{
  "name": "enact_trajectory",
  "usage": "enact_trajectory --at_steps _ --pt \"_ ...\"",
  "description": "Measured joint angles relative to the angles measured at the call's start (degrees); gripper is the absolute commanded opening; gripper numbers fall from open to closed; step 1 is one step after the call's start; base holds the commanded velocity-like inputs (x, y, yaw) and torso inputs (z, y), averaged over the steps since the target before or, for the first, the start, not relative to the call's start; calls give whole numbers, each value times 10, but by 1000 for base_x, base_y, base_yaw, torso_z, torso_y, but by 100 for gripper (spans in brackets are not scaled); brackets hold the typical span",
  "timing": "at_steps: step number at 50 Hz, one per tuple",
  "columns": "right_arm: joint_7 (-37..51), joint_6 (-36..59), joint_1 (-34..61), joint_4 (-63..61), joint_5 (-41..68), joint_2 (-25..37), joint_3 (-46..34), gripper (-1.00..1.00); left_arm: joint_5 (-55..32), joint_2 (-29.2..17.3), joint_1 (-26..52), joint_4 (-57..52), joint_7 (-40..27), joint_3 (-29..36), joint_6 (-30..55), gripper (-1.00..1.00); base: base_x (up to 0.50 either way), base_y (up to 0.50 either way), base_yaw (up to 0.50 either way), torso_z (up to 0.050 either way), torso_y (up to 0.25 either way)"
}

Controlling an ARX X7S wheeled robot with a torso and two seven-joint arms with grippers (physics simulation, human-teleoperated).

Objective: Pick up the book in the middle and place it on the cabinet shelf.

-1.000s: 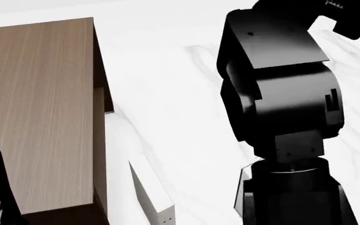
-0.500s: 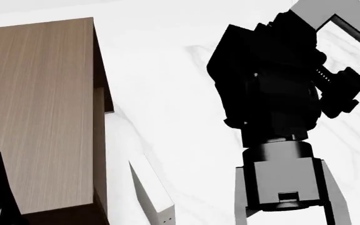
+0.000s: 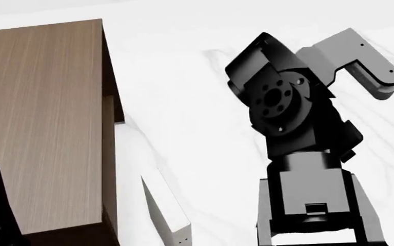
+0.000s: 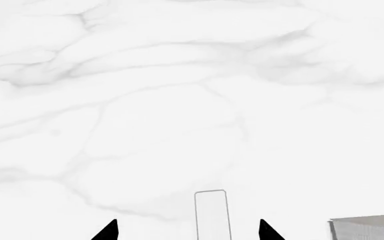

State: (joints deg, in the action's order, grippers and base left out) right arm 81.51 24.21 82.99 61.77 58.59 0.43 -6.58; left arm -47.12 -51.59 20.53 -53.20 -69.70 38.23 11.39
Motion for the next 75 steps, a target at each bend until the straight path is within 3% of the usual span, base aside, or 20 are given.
enact_trajectory --at_steps 27,53,75 --pt "-16 6 -8 27 57 20 -31 100 1 1 2 3 2 4 2 100 0 0 0 0 0" --pt "-143 8 -28 107 51 26 -53 100 2 0 3 4 1 6 3 100 0 0 0 0 0" --pt "-187 2 -55 118 40 41 -53 100 4 -1 1 5 1 7 1 100 0 0 0 0 0"
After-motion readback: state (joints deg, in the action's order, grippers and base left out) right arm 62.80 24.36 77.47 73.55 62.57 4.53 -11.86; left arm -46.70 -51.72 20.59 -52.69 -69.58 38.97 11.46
